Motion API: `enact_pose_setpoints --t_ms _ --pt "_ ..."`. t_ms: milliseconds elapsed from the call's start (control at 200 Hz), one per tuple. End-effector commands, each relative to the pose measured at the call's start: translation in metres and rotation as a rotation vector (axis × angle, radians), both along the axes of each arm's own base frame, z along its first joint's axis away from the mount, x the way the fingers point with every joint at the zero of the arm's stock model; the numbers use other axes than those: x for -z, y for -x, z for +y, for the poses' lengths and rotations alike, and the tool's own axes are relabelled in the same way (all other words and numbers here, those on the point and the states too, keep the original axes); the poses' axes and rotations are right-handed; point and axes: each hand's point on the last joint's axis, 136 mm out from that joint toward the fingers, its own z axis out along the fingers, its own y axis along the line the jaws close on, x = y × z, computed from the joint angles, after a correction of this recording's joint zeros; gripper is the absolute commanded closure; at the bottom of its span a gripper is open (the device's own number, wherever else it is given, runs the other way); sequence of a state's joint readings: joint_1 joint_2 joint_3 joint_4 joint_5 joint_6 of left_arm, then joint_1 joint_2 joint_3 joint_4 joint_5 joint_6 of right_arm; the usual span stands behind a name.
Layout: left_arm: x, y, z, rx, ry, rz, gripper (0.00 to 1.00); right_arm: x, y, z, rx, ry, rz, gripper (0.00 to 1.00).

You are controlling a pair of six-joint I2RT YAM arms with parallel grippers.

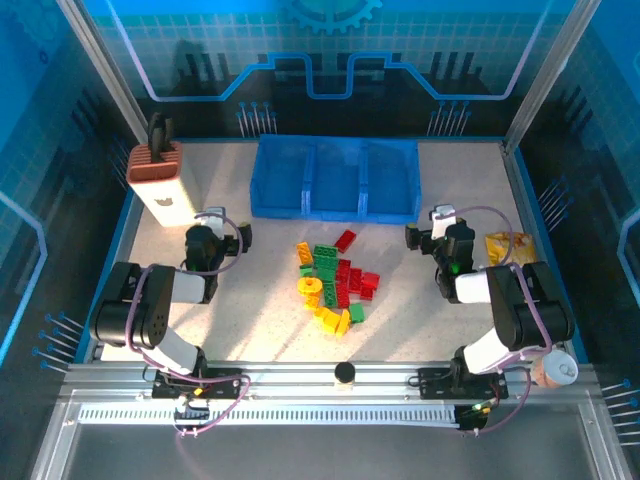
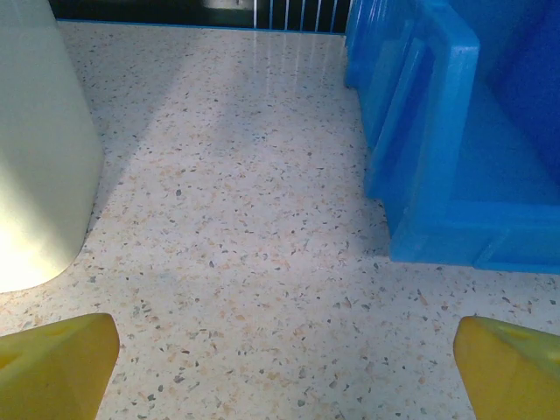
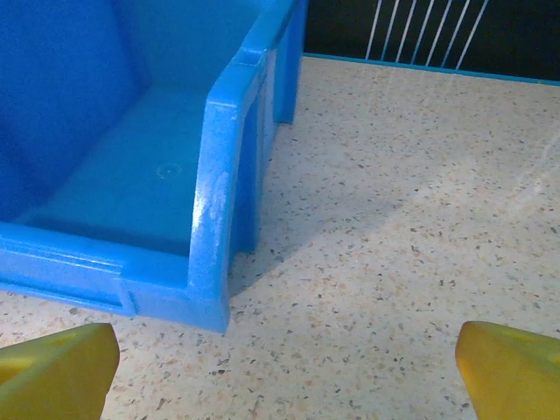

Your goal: Sort the legos into containers by color

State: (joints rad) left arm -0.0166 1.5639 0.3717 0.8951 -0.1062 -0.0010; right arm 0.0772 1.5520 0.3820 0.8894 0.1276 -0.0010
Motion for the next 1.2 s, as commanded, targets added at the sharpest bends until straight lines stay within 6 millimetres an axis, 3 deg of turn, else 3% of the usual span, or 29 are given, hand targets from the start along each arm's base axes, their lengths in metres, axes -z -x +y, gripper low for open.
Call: enact_pose_setpoints --t_ms 0,1065,1136,1196 --pt "-0.016 -0.006 -0.002 0.018 0.007 -0.048 0.01 -0.011 -0.005 0.006 -0.044 -0.004 -0.029 0.00" --pt "-0.015 -0.006 -0.001 0.021 0.015 -0.042 0.01 -0.011 -0.005 0.008 -0.054 -0.010 -0.022 0.00" --pt "-0.029 -0.005 0.010 -0.061 -0.010 -0.064 0.01 -0.024 -0.002 0.018 -0.091 0.029 -0.033 0.00" --pt "-0.055 0.002 0.021 -0.167 -0.057 -0.065 0.01 -0.042 0.004 0.030 -0.121 0.081 -0.044 0.00"
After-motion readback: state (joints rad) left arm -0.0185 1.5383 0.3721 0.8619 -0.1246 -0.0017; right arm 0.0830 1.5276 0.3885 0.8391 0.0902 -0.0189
